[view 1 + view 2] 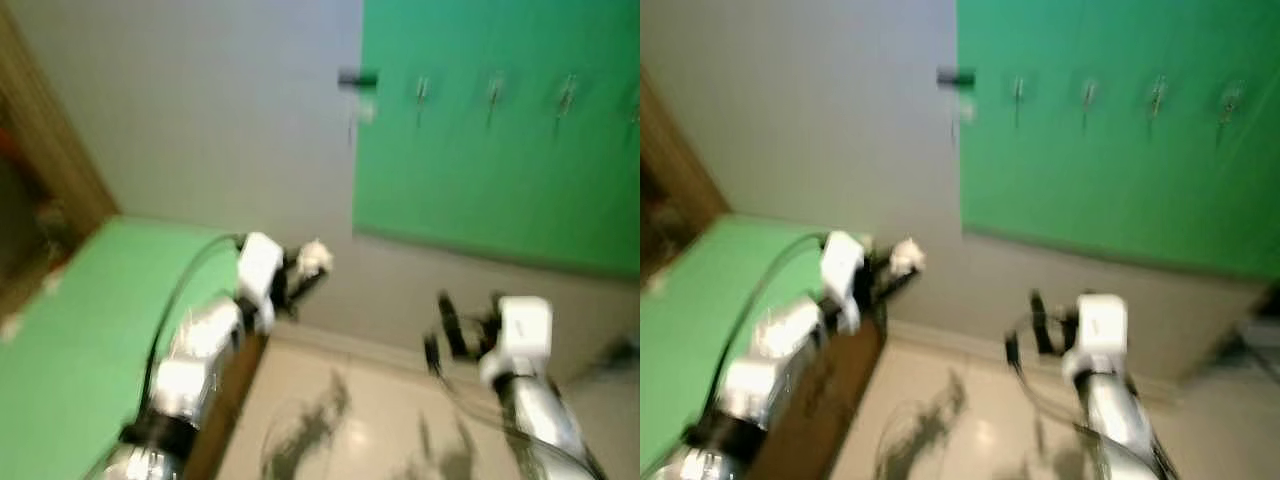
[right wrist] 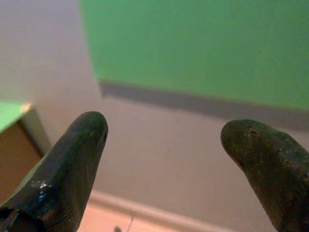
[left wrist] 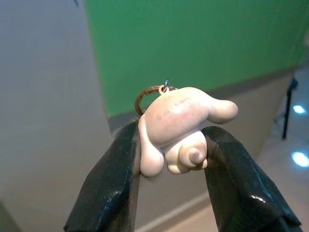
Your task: Hang keys on a hook
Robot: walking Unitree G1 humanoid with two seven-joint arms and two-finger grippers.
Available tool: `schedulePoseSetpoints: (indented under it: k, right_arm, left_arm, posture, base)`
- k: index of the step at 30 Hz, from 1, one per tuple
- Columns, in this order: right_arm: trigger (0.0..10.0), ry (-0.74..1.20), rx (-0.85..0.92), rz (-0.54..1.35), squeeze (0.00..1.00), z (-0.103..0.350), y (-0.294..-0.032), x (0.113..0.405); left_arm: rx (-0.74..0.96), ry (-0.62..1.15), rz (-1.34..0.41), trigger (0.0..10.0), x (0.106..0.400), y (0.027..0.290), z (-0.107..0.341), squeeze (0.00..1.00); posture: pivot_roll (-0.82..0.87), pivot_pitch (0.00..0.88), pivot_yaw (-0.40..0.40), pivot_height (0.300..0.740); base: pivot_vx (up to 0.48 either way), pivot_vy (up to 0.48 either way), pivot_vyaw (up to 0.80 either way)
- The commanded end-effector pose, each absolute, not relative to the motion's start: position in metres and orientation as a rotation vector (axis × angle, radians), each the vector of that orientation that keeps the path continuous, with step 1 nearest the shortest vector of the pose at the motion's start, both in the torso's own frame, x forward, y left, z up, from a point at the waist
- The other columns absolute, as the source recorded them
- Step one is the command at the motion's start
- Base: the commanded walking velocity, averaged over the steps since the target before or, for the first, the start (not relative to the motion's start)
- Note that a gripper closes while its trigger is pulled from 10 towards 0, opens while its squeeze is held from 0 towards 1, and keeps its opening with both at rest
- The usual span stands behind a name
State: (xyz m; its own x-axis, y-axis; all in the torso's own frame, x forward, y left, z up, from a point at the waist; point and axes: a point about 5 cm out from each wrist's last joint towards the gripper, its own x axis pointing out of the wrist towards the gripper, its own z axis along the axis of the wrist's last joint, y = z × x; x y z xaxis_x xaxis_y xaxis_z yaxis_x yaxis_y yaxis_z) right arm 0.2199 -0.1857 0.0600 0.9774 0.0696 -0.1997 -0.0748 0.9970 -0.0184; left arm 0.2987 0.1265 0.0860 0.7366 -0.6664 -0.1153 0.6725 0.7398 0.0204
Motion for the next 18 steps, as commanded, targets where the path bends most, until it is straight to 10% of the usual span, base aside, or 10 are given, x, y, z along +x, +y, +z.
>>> schedulePoseSetpoints:
  k: [1,18]
  right_arm:
    - [10.0,0.199,-0.052,0.108,0.0,0.065,-0.185,0.228]
    - [10.0,0.096,-0.213,0.56,0.0,0.142,-0.169,0.266]
  left_arm:
    - [0.105,0.069,-0.754,0.0,0.307,0.128,0.096,0.0]
    - [0.427,0.01,-1.184,0.0,0.34,0.118,0.166,0.0]
  posture:
    - [-0.21,0.0,0.079,0.74]
    - [-0.23,0.0,0.09,0.74]
  base:
    - [0.0,0.0,0.0]
    - [0.0,0.0,0.0]
